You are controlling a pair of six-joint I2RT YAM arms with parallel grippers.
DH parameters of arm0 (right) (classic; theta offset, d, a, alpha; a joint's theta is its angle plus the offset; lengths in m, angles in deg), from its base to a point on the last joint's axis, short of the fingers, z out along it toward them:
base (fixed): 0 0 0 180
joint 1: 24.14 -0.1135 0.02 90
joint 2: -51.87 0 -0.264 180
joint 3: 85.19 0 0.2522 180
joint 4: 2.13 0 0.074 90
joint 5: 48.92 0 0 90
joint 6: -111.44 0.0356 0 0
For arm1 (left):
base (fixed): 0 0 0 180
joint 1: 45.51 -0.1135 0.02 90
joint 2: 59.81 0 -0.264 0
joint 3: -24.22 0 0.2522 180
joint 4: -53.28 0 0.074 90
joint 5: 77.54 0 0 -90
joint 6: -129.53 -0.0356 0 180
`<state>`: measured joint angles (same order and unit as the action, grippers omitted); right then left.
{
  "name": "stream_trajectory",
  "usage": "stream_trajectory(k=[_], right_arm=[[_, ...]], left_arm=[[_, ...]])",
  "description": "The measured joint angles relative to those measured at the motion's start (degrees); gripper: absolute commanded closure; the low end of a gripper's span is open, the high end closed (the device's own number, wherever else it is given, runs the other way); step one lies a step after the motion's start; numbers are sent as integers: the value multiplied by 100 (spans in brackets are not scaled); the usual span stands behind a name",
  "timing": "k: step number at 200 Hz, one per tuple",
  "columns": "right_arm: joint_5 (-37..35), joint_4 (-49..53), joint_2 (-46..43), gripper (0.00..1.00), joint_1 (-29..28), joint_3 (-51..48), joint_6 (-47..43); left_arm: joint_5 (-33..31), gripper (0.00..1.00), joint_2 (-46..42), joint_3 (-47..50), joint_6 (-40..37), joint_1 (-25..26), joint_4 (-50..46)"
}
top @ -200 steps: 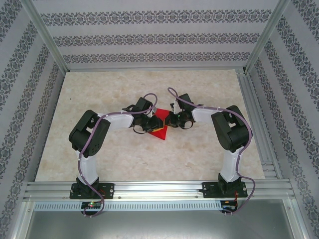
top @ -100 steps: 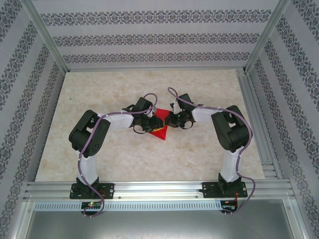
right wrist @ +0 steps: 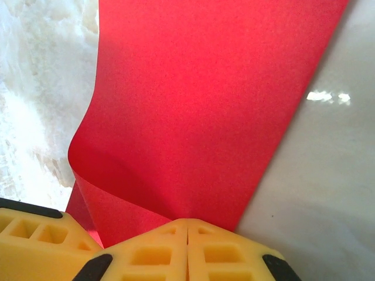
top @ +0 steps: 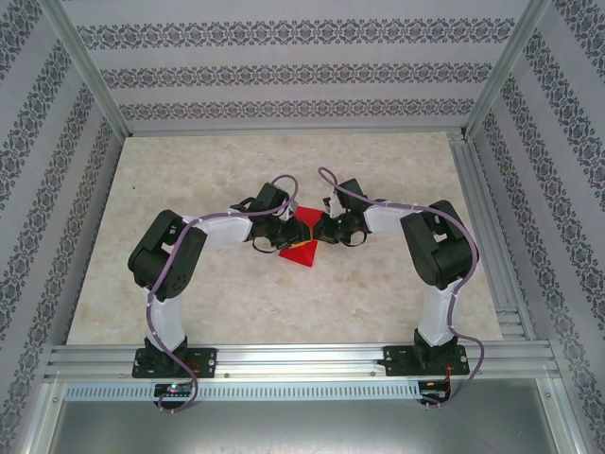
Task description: Fold a paper plane with a square sheet of paper (pick it up from the middle)
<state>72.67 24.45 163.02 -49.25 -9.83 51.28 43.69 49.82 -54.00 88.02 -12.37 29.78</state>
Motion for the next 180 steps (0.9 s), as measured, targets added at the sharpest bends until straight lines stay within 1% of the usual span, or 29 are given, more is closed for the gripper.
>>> stream_trajectory(k=[180], right_arm=[[-4,2,-24,92,0,-26,0]], left_arm=[[-70,77,94,0,-20,0,-164]])
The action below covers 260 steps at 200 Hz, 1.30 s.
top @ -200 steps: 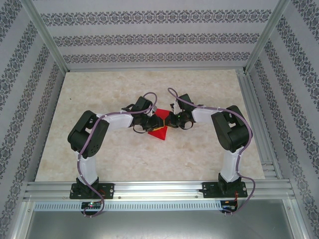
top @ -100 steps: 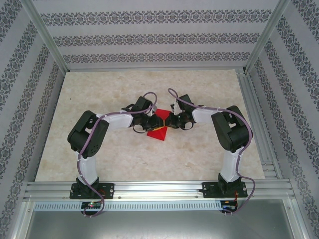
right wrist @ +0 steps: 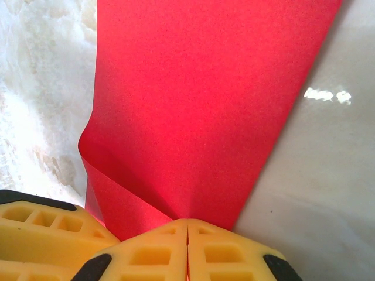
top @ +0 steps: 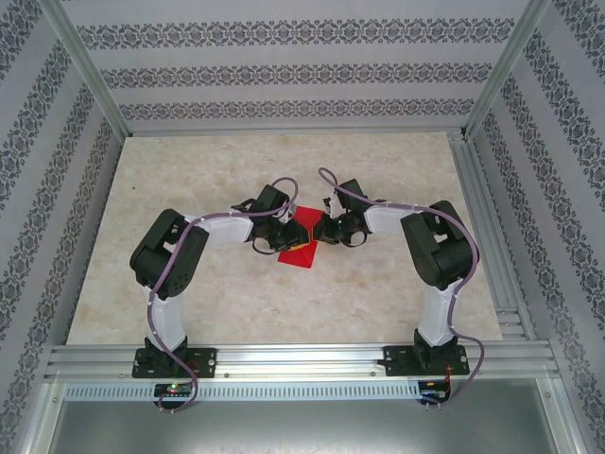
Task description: Fold a paper plane with a square sheet of paper (pick it up from the middle)
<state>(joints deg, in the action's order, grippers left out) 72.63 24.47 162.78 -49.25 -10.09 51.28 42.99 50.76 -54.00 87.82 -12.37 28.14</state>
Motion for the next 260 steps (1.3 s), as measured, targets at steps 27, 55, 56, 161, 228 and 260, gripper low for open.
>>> stream_trajectory(k=[27,55,56,161,228,260], right_arm=[[0,2,0,91,0,0,0],[0,0,2,92,0,0,0],[0,2,2,91,0,0,0],[0,28,4,87,0,2,-2],[-177,214,-203,73,0,55,22],[-365,258,-623,77,0,42,24]], left_arm=[[-7,77,33,0,-2,0,-4],[-22,77,63,0,-2,0,-11],[-22,77,63,0,0,0,-11],[-151,77,129,0,0,2,-98],[-173,77,153,-33,0,4,-157],[-175,77,153,-33,0,4,-160]])
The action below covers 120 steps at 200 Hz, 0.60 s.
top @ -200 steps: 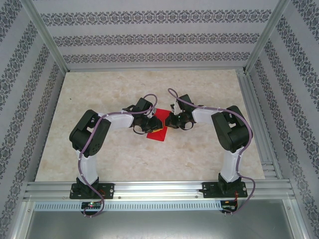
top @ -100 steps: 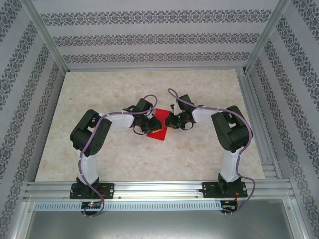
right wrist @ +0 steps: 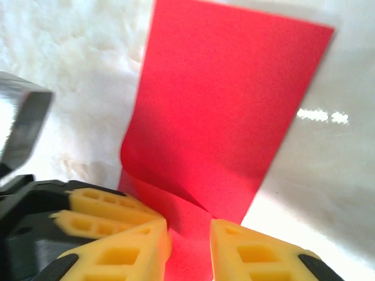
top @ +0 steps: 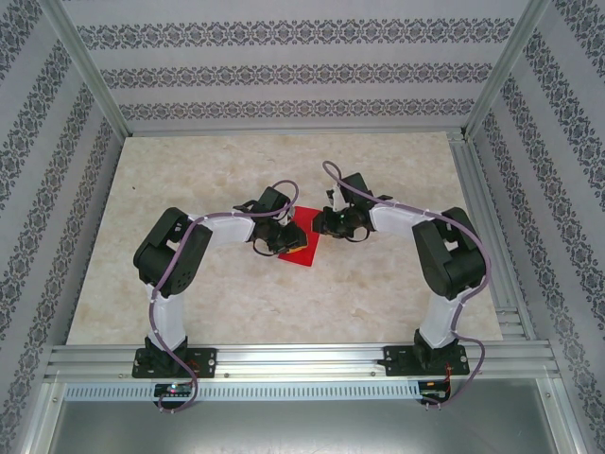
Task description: Fold a paper plane with a square sheet of paper (pick it up from the middle)
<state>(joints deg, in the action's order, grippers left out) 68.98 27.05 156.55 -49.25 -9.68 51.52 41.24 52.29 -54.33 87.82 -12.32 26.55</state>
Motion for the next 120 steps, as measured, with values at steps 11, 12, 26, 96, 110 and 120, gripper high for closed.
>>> stream_trajectory(k=[11,12,26,96,110,120], right_arm=[[-9,-4,-96,79,-2,0,17],[-13,-2,-105,80,-2,0,20],[-24,0,-129,83,-15,0,22],[0,44,17,86,-258,-24,28],[26,44,83,86,-269,-24,37],[26,44,125,87,-291,-26,39]], left_arm=[[-2,78,0,0,0,0,0],[-2,78,0,0,0,0,0],[-17,78,0,0,0,0,-7],[-66,79,0,0,0,22,-15],[-66,79,0,-4,0,22,-17],[-68,79,0,-7,0,24,-20]])
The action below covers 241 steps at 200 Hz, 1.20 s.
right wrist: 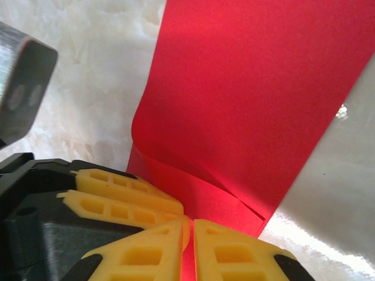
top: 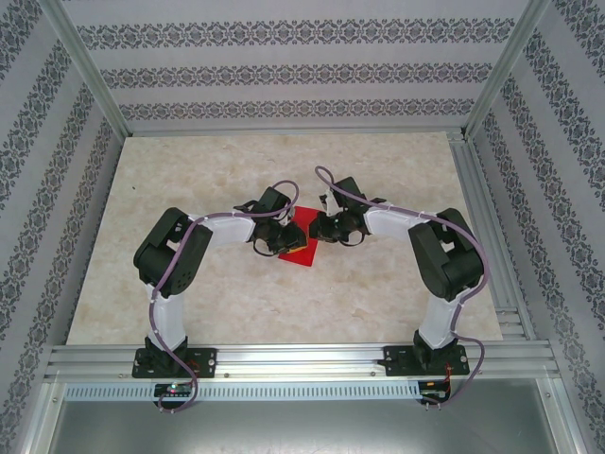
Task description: Fold a paper plane with a square sheet of paper (pick it up from the middle)
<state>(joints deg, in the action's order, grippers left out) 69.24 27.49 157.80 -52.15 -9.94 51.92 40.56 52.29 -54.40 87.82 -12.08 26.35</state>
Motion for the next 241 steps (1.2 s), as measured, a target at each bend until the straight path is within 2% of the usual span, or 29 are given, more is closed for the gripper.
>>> stream_trajectory(k=[111,241], right_arm=[[-59,85,385,90,-2,0,-2],[-22,-151,42,90,-2,-225,245]], left_arm=[[-26,79,7,-24,0,9,-35],[-31,81,66,-101,0,9,-83]])
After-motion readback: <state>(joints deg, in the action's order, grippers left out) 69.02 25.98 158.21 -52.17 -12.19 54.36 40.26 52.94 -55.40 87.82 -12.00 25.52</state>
